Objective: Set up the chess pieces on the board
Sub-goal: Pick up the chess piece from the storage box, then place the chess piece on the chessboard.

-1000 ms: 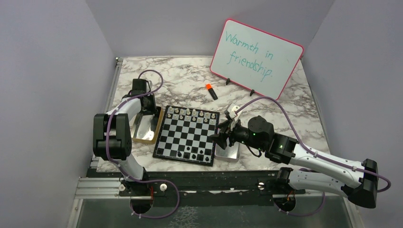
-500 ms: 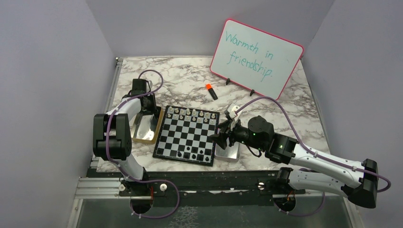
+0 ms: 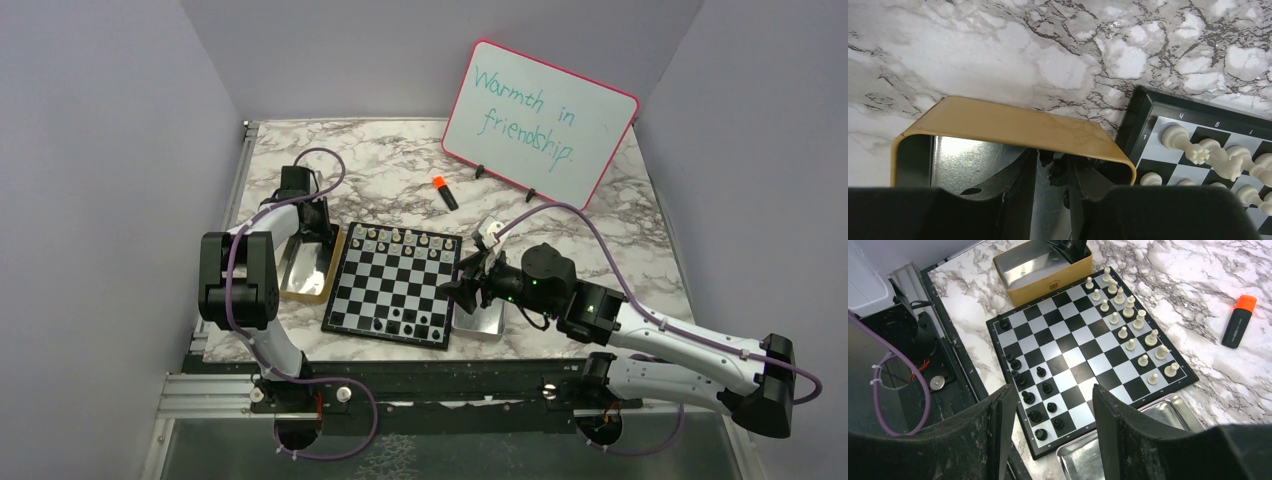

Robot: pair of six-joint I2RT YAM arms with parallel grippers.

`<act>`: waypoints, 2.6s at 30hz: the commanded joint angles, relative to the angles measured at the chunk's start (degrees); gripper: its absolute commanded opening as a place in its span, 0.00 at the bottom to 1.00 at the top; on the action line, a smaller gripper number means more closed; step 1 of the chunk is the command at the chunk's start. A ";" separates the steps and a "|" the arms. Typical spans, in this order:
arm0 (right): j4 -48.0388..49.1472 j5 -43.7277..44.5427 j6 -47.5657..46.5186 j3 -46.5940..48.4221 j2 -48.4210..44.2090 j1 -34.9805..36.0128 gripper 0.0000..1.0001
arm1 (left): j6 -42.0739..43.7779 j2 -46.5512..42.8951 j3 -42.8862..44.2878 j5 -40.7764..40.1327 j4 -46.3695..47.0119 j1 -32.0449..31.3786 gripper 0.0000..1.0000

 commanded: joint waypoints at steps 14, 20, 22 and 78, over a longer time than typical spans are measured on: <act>2.17 -0.90 1.14 1.47 0.51 0.09 0.62 | -1.88 -5.84 1.29 -1.87 -3.53 -0.14 0.10; 3.91 -0.10 1.91 0.68 0.87 0.14 0.62 | -2.81 -10.73 1.11 -3.01 -5.87 -0.17 0.09; 3.83 0.31 1.63 0.90 1.65 0.13 0.62 | -3.30 -12.41 0.66 -2.63 -6.14 -0.16 0.09; 13.41 -10.08 -72.03 3.39 21.27 0.14 0.42 | -6.68 -27.73 -2.07 43.51 -15.38 -26.46 0.06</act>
